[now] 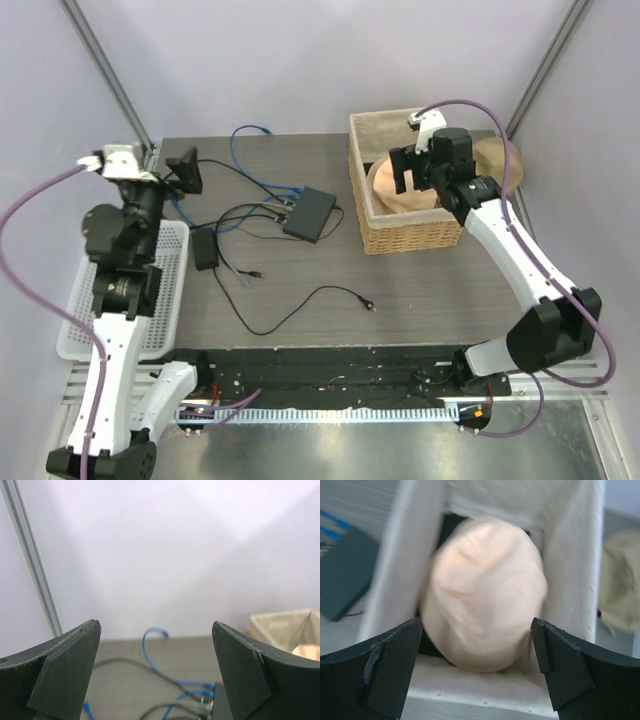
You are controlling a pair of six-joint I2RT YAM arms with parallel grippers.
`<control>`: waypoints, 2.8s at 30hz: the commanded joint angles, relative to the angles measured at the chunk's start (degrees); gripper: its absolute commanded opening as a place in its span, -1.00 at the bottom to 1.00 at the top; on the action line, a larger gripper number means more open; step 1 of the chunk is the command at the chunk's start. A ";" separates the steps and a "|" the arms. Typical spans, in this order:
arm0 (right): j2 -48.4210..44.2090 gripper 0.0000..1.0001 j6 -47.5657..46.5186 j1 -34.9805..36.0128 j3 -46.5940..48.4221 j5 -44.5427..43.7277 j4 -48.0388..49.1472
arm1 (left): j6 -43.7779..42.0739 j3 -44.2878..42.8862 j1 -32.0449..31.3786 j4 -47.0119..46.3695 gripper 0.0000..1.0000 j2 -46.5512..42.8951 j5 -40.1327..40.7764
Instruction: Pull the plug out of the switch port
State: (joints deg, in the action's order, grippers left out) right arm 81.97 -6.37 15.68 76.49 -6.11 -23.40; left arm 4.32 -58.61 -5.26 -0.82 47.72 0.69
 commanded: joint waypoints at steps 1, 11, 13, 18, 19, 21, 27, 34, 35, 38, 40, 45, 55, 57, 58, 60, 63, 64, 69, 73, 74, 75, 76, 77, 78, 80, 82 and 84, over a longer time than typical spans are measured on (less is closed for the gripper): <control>-9.89 0.94 -10.13 5.66 1.48 16.71 1.60 | 0.69 -2.90 0.16 11.54 0.99 3.25 -4.55; -1.83 0.41 -2.53 26.32 -4.07 12.00 5.63 | -1.75 -3.09 0.25 22.61 0.99 -0.88 -3.07; 1.77 0.33 1.08 27.12 -3.98 10.95 6.96 | -2.56 -2.74 0.16 26.12 0.99 -1.23 -2.01; 10.57 -0.21 12.52 26.68 -3.10 0.15 4.95 | -5.10 -4.49 0.25 36.57 0.99 -0.44 -1.30; 10.92 -0.22 11.91 25.64 -3.10 -1.61 4.07 | -5.72 -4.67 0.25 37.29 1.00 -0.53 -1.39; 12.06 -0.30 10.60 23.88 -2.57 -8.37 0.99 | -6.16 -3.45 0.25 37.65 0.99 -1.84 -1.30; 16.37 -0.54 10.51 7.97 0.94 -13.40 -0.77 | -5.81 0.51 0.16 36.77 0.99 -2.38 -2.27; 17.60 -0.11 9.97 6.03 3.84 3.26 2.56 | -4.76 -0.36 0.25 38.09 0.99 4.30 -7.10; 18.04 -0.01 9.89 6.81 4.02 7.47 3.00 | -4.76 -0.63 0.16 37.91 0.99 5.26 -8.24; 20.94 0.35 9.71 8.83 5.68 15.23 5.72 | -2.13 -2.03 0.16 37.74 0.99 8.78 -11.48; 25.66 0.44 9.80 10.76 10.49 16.74 6.26 | -0.55 -2.74 0.25 37.30 0.99 11.41 -12.55; 38.50 0.61 13.05 11.65 24.91 15.17 6.00 | 7.62 -2.82 0.16 32.56 0.99 17.21 -12.99; 52.67 0.63 13.93 11.65 39.35 14.72 7.14 | 20.29 -8.44 -0.72 18.58 1.00 36.99 -19.74; 53.81 0.63 13.84 11.74 39.70 14.90 7.40 | 20.38 -9.94 -0.81 17.87 0.99 42.00 -21.77; 54.16 0.63 13.67 11.74 39.79 14.81 7.40 | 20.90 -10.99 -0.98 16.74 0.98 43.66 -25.61; 55.04 0.63 13.32 11.65 39.70 15.07 7.66 | 22.48 -11.70 -1.42 15.42 0.88 46.74 -28.10; 55.49 0.62 13.05 11.74 39.27 15.60 7.75 | 22.76 -12.14 -3.17 12.16 0.74 49.64 -29.34; 55.66 0.62 13.05 11.65 38.92 15.60 7.75 | 22.23 -12.75 -3.62 12.07 0.71 50.44 -29.34; 55.75 0.61 13.31 11.74 38.39 15.60 7.75 | 23.54 -13.29 -5.28 9.44 0.51 55.54 -31.89; 55.75 0.61 13.32 11.56 38.12 16.13 7.75 | 22.23 -14.51 -7.31 9.26 0.46 58.79 -30.93; 55.84 0.61 13.40 11.48 37.95 16.48 7.75 | 22.14 -14.78 -7.57 9.26 0.44 59.32 -30.57; 55.84 0.61 13.40 11.56 37.95 16.65 7.75 | 22.14 -14.95 -7.92 9.43 0.43 59.59 -29.79; 55.93 0.60 13.58 11.39 37.86 16.83 7.75 | 22.05 -15.04 -8.19 9.43 0.43 59.85 -29.69; 56.10 0.60 13.49 11.39 37.94 17.53 7.75 | 21.79 -15.04 -8.45 9.43 0.43 60.38 -29.61; 56.19 0.60 13.49 11.30 37.95 17.80 7.84 | 21.53 -15.13 -8.63 9.61 0.43 60.47 -29.87; 56.45 0.59 13.40 11.04 38.12 18.67 7.75 | 21.26 -15.13 -9.15 9.61 0.44 61.17 -30.83; 56.89 0.58 13.49 10.95 38.12 19.55 7.84 | 21.00 -15.04 -9.51 9.61 0.44 61.87 -31.89; 57.42 0.57 13.66 10.86 38.21 20.87 7.75 | 20.38 -14.96 -10.30 9.43 0.44 62.40 -31.37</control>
State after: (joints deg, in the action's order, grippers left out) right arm 138.28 6.66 26.87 113.34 11.81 -17.17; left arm 26.33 -71.55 -14.44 11.03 109.19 -29.02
